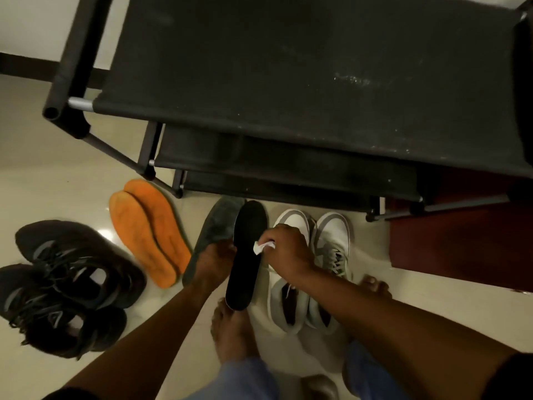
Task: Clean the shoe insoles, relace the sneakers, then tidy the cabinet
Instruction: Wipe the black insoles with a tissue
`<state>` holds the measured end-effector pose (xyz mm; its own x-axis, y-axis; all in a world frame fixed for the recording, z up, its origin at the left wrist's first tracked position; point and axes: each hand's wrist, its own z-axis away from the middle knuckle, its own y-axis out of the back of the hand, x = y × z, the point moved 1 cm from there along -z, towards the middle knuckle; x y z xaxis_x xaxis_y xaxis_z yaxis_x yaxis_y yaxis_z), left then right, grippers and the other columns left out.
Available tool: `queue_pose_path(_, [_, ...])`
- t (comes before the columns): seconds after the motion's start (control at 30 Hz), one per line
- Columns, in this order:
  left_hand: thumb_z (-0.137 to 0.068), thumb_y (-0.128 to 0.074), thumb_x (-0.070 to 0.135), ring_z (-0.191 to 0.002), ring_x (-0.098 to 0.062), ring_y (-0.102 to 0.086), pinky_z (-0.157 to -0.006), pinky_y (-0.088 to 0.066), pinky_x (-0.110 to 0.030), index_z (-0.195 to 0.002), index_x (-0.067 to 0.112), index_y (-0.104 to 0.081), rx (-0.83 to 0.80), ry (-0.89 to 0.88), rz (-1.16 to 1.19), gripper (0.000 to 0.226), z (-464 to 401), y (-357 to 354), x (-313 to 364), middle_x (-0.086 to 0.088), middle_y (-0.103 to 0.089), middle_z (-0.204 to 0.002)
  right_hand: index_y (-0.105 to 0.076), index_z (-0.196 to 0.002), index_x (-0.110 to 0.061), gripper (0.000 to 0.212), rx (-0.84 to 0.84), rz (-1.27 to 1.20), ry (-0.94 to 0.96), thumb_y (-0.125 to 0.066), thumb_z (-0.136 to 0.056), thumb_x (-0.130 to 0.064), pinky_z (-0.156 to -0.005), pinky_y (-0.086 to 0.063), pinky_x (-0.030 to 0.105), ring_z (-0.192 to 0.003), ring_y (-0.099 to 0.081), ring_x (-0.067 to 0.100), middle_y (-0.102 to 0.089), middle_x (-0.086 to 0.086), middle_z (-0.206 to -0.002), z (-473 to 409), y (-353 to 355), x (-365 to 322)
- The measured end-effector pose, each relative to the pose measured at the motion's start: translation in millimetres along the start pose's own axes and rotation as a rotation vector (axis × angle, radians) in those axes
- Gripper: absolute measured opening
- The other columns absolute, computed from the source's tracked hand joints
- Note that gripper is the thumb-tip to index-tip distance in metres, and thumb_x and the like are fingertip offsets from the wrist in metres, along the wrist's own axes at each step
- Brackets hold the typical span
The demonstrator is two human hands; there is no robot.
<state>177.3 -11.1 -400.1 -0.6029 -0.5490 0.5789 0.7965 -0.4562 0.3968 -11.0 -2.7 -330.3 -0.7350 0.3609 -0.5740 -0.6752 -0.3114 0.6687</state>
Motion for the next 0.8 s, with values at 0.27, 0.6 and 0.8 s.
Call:
queue_pose_path(0.27, [-0.087, -0.075, 0.041, -0.137, -0.043, -0.040, -0.110, -0.043, -0.050, -0.156, 0.009, -0.026, 0.326, -0.126, -0.692, 0.091, -7, 13, -24, -0.023, -0.035, -0.154, -0.079, -0.095, -0.019, 0.020, 0.030, -0.030, 0.016, -0.070, -0.085, -0.005, -0.084, -0.056, 0.032, -0.096, -0.067, 0.020, -0.071, 0.002, -0.103, -5, -17, 5])
queue_pose_path(0.6, [-0.085, -0.073, 0.052, -0.095, -0.028, -0.064, -0.086, -0.056, -0.047, -0.129, 0.016, -0.043, 0.224, 0.083, -0.637, 0.065, -14, 21, -24, -0.007, -0.061, -0.113, -0.078, -0.096, -0.018, 0.018, 0.016, -0.022, 0.028, -0.072, -0.086, -0.004, -0.083, -0.054, 0.026, -0.096, -0.067, 0.018, -0.072, 0.003, -0.104, -8, -11, -6])
queue_pose_path(0.8, [-0.084, -0.079, 0.038, -0.102, -0.033, -0.074, -0.090, -0.060, -0.049, -0.118, 0.008, -0.065, -0.202, 0.208, 0.252, 0.047, 18, 60, 2, -0.012, -0.078, -0.104, -0.078, -0.094, -0.020, 0.017, 0.022, -0.072, 0.048, -0.074, -0.085, -0.006, -0.088, -0.057, 0.031, -0.096, -0.067, 0.016, -0.072, 0.000, -0.100, 1, 16, -33])
